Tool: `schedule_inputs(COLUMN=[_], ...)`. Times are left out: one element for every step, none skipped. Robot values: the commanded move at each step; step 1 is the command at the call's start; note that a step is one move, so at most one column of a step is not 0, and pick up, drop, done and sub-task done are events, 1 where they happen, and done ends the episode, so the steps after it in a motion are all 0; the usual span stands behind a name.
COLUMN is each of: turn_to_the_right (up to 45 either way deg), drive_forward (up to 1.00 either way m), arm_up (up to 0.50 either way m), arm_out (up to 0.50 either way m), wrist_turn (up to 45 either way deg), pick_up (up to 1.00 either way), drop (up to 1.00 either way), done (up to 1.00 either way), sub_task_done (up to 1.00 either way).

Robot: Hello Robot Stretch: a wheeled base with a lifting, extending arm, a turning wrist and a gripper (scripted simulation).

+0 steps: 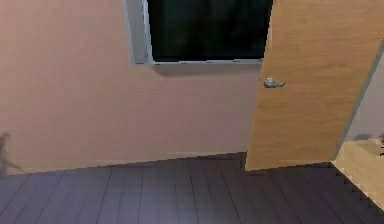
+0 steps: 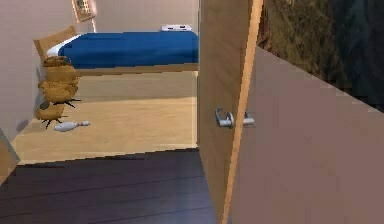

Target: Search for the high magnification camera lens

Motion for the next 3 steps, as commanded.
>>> schedule_inputs(turn_to_the_right=[-9.0,0.0,45.0], drive_forward=[0.0,0.2,0.0], arm_up=[0.0,0.0,0.0], arm_out=[0.0,0.0,0.0], wrist_turn=[0.0,0.0,0.0], pick_up=[0.0,0.0,0.0], drop=[0.0,0.0,0.0], done=[0.0,0.0,0.0], sub_task_done=[0.0,0.0,0.0])
